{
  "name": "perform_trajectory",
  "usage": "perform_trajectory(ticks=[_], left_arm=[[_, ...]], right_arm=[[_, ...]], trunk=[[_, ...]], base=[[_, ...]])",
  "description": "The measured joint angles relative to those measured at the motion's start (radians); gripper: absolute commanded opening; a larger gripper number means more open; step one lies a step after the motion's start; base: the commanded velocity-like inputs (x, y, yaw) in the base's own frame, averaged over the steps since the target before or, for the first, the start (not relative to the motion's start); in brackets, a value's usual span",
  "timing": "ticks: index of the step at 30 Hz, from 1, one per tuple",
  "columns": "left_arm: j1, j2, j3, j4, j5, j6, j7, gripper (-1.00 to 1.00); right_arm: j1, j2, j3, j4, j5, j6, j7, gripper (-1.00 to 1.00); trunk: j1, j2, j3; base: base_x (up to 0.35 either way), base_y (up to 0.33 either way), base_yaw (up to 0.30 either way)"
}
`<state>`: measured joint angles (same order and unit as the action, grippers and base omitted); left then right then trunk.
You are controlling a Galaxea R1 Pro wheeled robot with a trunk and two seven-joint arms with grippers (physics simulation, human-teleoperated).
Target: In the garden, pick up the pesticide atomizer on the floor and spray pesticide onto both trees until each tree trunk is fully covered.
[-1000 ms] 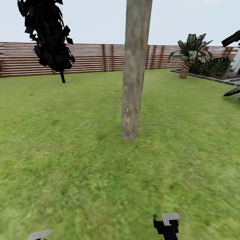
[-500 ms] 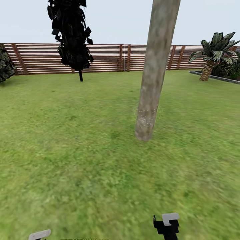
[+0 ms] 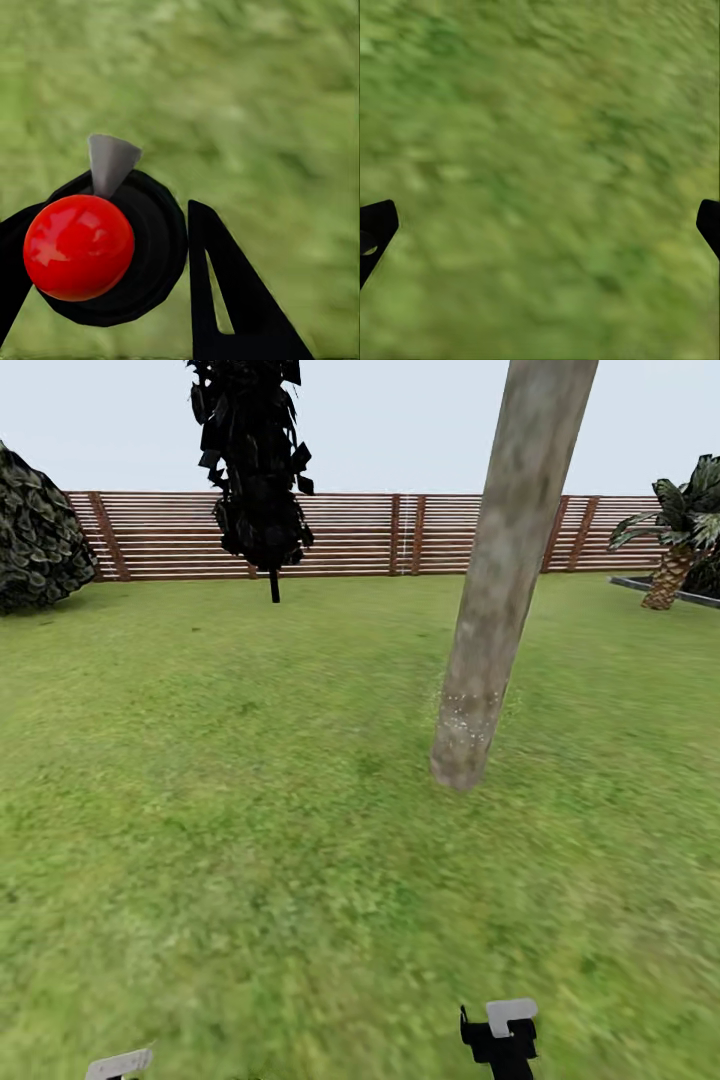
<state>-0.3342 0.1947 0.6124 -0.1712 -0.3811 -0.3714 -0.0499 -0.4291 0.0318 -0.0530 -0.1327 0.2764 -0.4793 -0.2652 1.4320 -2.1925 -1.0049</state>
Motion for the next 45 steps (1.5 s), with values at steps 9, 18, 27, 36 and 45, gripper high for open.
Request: perform_trajectory(ticks=[9,18,27,36,45], left_arm=[[0.000,-0.001,-0.001,0.004,-0.002,0.002,0.000,-1.00],[0.000,0.000,0.000,0.006,-0.001,0.002,0.000,-1.00],[0.000,-0.001,-0.001,0.006,-0.002,0.001,0.000,-1.00],[0.000,-0.002,-0.002,0.006,-0.001,0.001,0.000,-1.00],[0.000,-0.003,-0.002,0.007,0.000,0.000,-0.001,-1.00]], right_arm=[[0.000,0.000,0.000,0.001,0.001,0.000,-0.001,1.00],[0.004,0.000,0.000,0.001,0.002,0.000,0.000,1.00],[0.008,0.000,0.000,0.001,0.002,0.000,-0.001,1.00],[0.008,0.000,0.000,0.000,0.002,0.000,-0.002,1.00],[0.008,0.000,0.000,0.000,0.003,0.000,-0.002,1.00]], trunk=[[0.000,0.000,0.005],[0.000,0.000,0.010],[0.000,0.000,0.016],[0.000,0.000,0.021],[0.000,0.000,0.026]], base=[[0.000,0.015,0.277],[-0.116,0.230,0.277],[-0.026,0.020,0.277],[0.000,0.000,0.277],[0.000,0.000,0.277]])
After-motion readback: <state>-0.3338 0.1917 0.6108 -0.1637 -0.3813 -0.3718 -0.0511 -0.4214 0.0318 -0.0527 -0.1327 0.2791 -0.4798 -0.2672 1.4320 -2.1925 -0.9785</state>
